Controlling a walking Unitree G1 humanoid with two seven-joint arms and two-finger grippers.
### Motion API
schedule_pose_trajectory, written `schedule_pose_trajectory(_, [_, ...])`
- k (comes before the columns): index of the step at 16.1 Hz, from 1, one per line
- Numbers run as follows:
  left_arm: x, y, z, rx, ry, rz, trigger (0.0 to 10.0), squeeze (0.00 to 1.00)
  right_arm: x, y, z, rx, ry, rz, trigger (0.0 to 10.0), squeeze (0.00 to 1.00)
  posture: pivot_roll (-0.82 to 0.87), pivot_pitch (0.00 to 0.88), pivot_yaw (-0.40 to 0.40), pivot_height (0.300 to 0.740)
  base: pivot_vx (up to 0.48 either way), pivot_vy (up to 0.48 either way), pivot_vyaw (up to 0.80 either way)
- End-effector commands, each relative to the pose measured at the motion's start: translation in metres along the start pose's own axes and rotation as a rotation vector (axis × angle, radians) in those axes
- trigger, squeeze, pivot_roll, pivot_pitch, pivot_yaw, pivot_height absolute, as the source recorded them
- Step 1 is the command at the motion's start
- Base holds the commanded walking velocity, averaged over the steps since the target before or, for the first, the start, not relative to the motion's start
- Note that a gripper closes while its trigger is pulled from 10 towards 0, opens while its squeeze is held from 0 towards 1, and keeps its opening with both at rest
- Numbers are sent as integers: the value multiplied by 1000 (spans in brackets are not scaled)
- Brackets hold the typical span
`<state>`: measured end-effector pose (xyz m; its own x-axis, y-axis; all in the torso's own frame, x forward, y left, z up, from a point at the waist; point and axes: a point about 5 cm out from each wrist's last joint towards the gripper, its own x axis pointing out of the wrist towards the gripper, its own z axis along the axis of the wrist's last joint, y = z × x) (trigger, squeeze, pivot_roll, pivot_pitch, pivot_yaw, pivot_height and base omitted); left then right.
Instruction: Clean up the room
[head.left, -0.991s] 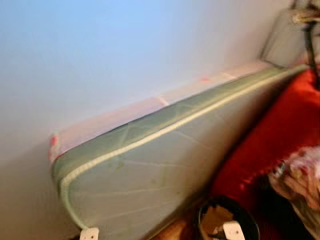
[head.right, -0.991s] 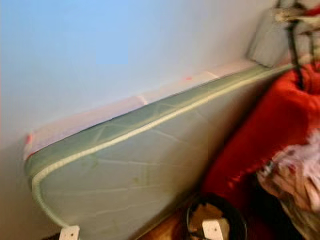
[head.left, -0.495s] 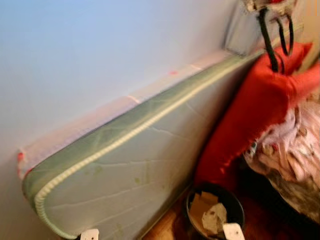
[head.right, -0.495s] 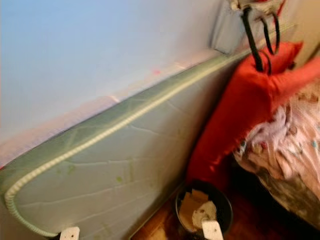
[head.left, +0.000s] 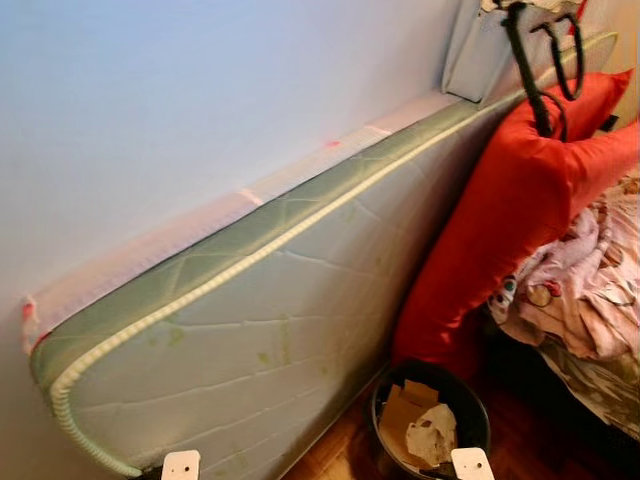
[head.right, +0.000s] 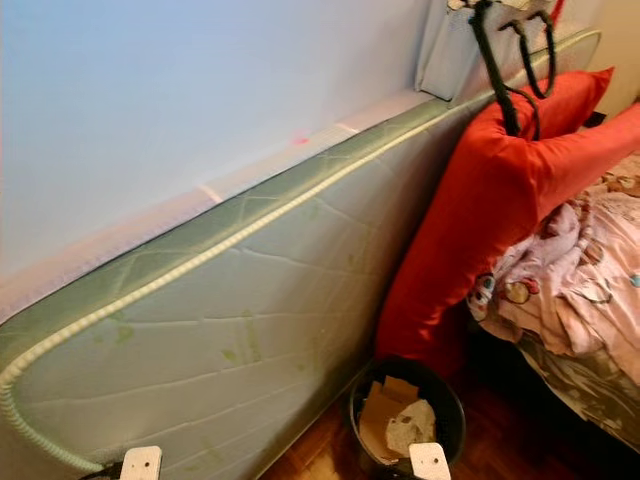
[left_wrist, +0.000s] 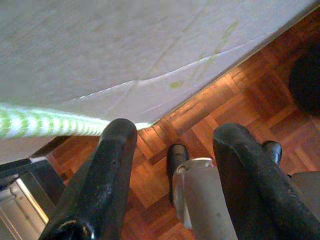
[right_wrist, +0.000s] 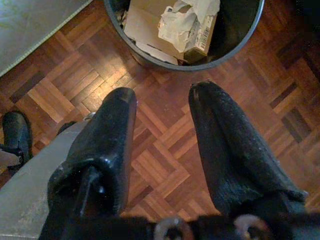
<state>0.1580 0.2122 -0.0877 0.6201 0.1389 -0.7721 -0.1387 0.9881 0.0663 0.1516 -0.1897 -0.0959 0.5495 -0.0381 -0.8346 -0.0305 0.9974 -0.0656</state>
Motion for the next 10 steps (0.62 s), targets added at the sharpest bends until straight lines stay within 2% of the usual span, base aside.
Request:
schedule_pose_trajectory(1, [5, -19, 6, 136, 97, -137, 10000, 0, 6, -44, 68, 299, -93, -50, 10000, 0, 26, 0, 34, 740, 0, -341, -731])
schedule_pose_trajectory(4, [5, -18, 6, 133, 96, -131, 10000, 0, 6, -44, 69, 289, -96, -46, 10000, 0, 26, 0, 34, 740, 0, -339, -710])
schedule_pose_trajectory(6, [5, -18, 6, 129, 97, -131, 10000, 0, 6, -46, 70, 257, -95, -61, 10000, 0, 26, 0, 34, 740, 0, -330, 0])
schedule_pose_trajectory(10, [5, -18, 6, 129, 98, -131, 10000, 0, 6, -45, 71, 273, -117, -46, 10000, 0, 23, 0, 34, 740, 0, -327, 0])
